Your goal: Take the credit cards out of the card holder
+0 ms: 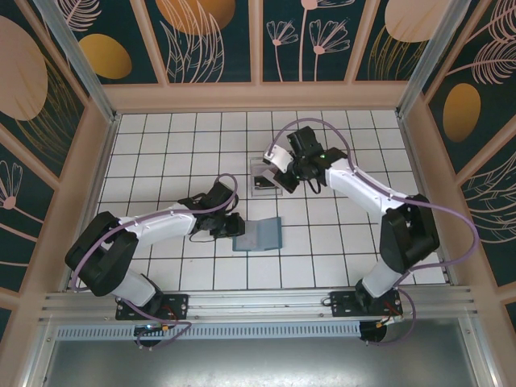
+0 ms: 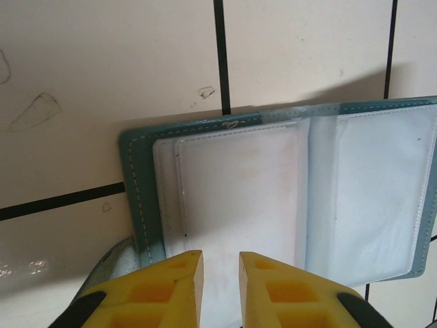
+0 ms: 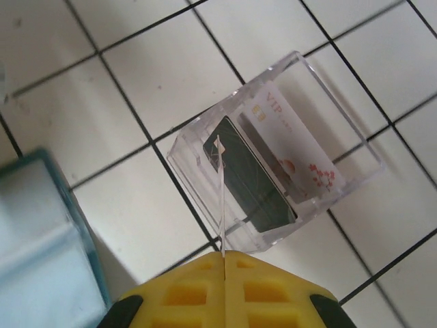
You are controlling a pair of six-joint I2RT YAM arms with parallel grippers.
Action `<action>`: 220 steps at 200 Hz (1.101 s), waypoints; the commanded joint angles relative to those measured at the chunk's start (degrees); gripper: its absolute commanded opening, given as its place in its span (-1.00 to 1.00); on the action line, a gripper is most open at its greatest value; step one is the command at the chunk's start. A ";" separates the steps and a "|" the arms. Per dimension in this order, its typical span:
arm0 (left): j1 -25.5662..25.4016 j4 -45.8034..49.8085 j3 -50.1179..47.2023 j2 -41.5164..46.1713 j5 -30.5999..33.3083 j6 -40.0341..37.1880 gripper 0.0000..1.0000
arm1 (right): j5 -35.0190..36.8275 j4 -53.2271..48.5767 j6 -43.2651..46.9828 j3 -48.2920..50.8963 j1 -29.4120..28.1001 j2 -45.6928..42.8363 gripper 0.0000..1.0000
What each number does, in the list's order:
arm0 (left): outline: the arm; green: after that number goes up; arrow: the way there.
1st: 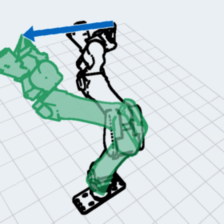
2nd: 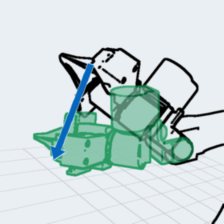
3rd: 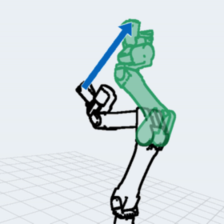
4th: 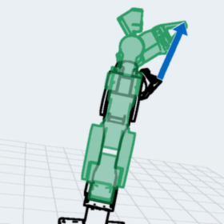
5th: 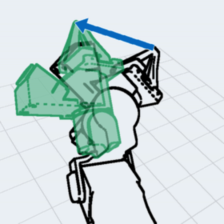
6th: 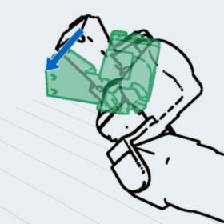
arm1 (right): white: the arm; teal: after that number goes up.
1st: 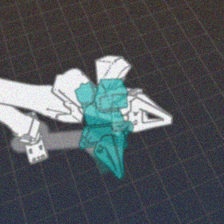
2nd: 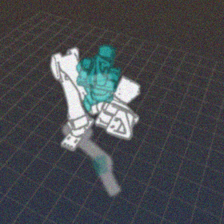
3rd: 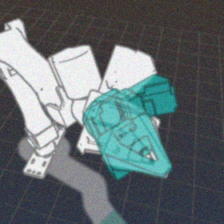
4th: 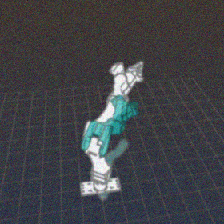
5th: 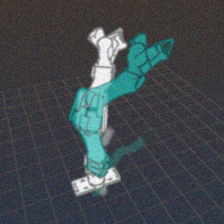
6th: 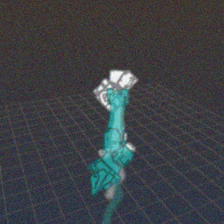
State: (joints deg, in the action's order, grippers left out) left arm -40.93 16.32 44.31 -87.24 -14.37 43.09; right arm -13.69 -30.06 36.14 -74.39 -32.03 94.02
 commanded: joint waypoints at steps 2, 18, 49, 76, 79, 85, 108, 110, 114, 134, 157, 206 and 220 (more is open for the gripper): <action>-0.05 1.88 1.03 1.35 1.25 -0.67 -0.56 | -2.74 -8.03 15.89 -6.81 2.20 3.18 -1.00; -0.08 1.63 1.14 1.44 1.21 -0.21 -0.57 | -2.24 -12.80 20.36 -11.95 2.50 6.48 -1.00; -0.07 1.39 1.12 1.47 1.26 0.35 -0.57 | -1.72 -20.64 25.21 -22.80 2.85 13.29 -1.00; -0.11 1.61 1.13 1.79 1.87 0.70 -0.57 | -1.70 -27.18 27.52 -33.17 2.85 19.94 -1.00; -0.04 1.61 1.10 1.80 1.82 0.72 -0.57 | -1.91 -28.10 27.74 -34.34 2.83 20.63 -1.00; -0.08 1.61 1.07 1.88 1.89 0.81 -0.57 | -2.41 -29.67 28.15 -36.83 2.85 22.16 -1.00; -0.05 1.53 0.95 1.93 2.02 1.11 -0.56 | -3.18 -34.43 28.77 -44.98 2.76 27.28 -1.00; -0.04 1.53 0.95 1.97 2.05 1.12 -0.56 | -3.18 -34.73 28.82 -45.69 2.76 27.69 -1.00; -0.05 1.57 0.95 2.05 2.05 1.16 -0.56 | -3.18 -35.37 28.89 -46.66 2.71 28.42 -1.00; -0.03 1.61 0.88 2.33 2.24 1.25 -0.56 | -3.34 -37.70 28.99 -50.42 2.60 31.34 -1.00; -0.03 1.79 0.86 2.48 2.51 1.27 -0.56 | -3.19 -37.73 29.07 -51.55 2.41 33.12 -1.00; -0.06 1.79 0.51 2.80 2.59 1.36 -0.57 | -0.99 -36.06 29.25 -51.24 2.09 35.61 -1.00; -0.06 1.70 0.34 2.78 2.55 1.29 -0.57 | -0.25 -35.77 29.42 -51.45 1.92 36.38 -1.00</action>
State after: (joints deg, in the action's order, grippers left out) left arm -40.93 16.78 44.38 -85.65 -12.78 43.81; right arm -15.66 -64.55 64.27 -124.14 -29.43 128.44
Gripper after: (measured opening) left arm 0.216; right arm 0.051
